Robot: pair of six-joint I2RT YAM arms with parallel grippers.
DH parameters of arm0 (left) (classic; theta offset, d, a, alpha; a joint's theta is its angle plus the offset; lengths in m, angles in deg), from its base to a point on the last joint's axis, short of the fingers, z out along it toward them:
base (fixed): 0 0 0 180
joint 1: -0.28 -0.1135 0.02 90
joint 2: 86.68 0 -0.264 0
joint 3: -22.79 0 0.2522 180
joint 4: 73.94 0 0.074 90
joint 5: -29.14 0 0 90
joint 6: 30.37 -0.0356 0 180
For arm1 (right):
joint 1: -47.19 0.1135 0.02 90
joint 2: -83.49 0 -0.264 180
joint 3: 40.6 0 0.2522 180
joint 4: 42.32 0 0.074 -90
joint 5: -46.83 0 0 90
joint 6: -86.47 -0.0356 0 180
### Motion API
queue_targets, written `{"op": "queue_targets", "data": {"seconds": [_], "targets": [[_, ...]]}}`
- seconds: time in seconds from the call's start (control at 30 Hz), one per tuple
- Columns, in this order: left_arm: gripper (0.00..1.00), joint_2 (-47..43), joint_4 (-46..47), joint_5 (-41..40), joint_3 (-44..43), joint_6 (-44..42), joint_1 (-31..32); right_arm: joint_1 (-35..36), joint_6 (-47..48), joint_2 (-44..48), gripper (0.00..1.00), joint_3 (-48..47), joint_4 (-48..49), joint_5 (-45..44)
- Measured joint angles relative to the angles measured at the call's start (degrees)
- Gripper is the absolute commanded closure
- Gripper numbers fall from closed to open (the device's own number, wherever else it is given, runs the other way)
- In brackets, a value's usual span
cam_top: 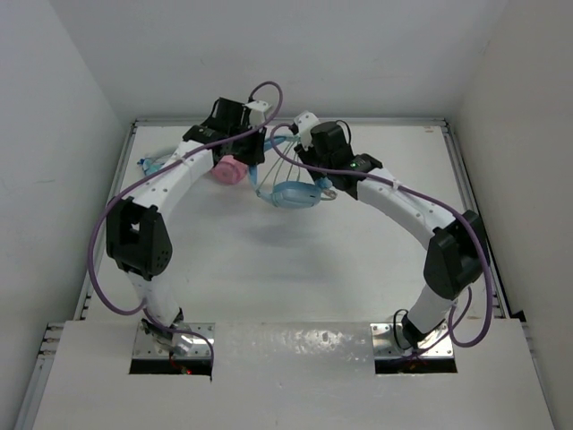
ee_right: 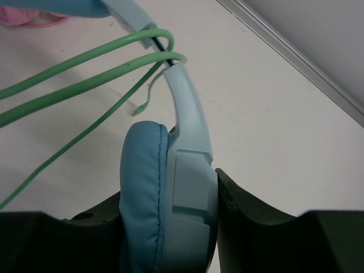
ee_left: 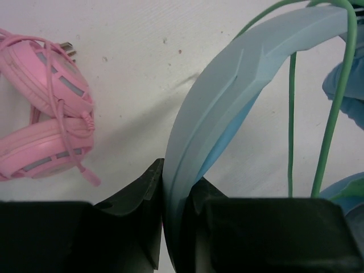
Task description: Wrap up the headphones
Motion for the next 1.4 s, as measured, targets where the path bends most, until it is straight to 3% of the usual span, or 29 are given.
{"op": "queue_targets", "data": {"seconds": [0.1,0.17,0.27,0.3,0.37,0.93,1.4], "targets": [[0.63,0.0,0.4,0.4,-0.1,0.2,-0.1,0.2,-0.4,-0.4,1.00,-0.8,-0.6,-0.3],[0.54,0.0,0.6,1.3,-0.8,0.1,-0.4,0.2,-0.7,-0.7,1.00,-1.0,-0.9,0.0],[0.30,0.0,1.2,2.2,-2.1,0.3,-0.3,-0.3,-1.3,-1.1,1.00,-1.0,-2.1,0.0],[0.11,0.0,1.6,2.3,-2.5,0.3,-0.3,-0.6,-1.4,-1.2,1.00,-1.0,-2.5,0.0],[0.01,0.0,1.9,2.4,-3.1,0.2,-0.3,-1.6,-2.0,-1.3,1.00,-1.0,-3.0,-0.1],[0.00,0.0,1.7,1.8,-6.4,0.0,-0.3,-14.4,-10.2,-1.5,1.00,-1.0,-3.3,1.0],[0.00,0.0,1.2,2.3,-6.4,-1.0,-0.3,-31.0,-16.2,-6.0,1.00,0.3,-4.5,4.1]]}}
